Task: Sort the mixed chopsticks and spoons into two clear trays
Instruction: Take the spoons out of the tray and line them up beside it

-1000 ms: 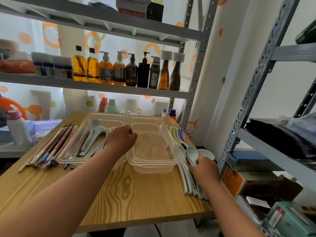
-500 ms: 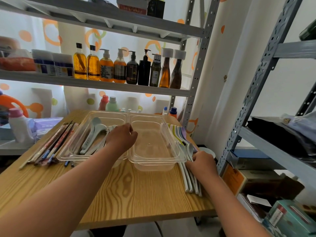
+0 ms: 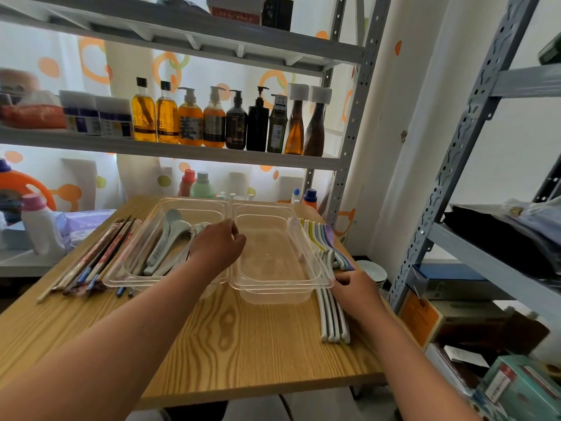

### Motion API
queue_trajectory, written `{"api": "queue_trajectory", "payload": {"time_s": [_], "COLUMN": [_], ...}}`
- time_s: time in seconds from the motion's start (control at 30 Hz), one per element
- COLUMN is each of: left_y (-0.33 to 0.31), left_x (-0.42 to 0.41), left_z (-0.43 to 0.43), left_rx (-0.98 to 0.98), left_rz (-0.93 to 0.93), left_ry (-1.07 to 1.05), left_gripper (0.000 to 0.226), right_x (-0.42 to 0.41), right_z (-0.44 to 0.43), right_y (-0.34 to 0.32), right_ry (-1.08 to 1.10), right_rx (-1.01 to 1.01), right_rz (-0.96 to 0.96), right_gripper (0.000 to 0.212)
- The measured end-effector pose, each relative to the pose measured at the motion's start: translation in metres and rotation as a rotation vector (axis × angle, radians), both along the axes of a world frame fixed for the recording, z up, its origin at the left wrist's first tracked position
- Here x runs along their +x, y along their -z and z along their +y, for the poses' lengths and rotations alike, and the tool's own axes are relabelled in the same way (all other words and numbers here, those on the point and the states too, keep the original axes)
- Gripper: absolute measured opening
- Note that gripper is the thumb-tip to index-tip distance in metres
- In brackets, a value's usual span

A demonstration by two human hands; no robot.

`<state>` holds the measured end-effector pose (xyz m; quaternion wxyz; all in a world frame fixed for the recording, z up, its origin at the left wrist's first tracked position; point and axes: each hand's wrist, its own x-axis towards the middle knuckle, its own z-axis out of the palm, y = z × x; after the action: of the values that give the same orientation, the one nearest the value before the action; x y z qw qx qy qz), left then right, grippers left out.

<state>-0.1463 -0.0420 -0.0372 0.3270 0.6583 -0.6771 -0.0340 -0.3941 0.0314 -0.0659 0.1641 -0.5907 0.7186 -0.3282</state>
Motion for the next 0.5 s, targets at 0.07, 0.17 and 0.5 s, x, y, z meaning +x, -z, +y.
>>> {"api": "queue_trajectory", "payload": {"time_s": [0.07, 0.17, 0.5], "left_y": [0.0002, -0.0001, -0.0017], "left_x": [-0.0004, -0.0009, -0.0018], "left_z": [0.0004, 0.0016, 0.0044], "left_rx": [-0.002, -0.009, -0.01], "left_rz": [-0.001, -0.007, -0.018], "left_ry": [0.001, 0.0, -0.004], "left_gripper": [0.027, 0.028, 0.028], "right_x": [-0.0005, -0.0005, -0.0012], "right_z": [0.0002, 0.0009, 0.0022], "right_y": [-0.0006, -0.0016, -0.0034], "right_ry": [-0.013, -0.027, 0.018], "right_rx": [0.024, 0.053, 0.042], "right_rz": [-0.018, -0.038, -0.079], "right_gripper": [0.032, 0.03, 0.032]}}
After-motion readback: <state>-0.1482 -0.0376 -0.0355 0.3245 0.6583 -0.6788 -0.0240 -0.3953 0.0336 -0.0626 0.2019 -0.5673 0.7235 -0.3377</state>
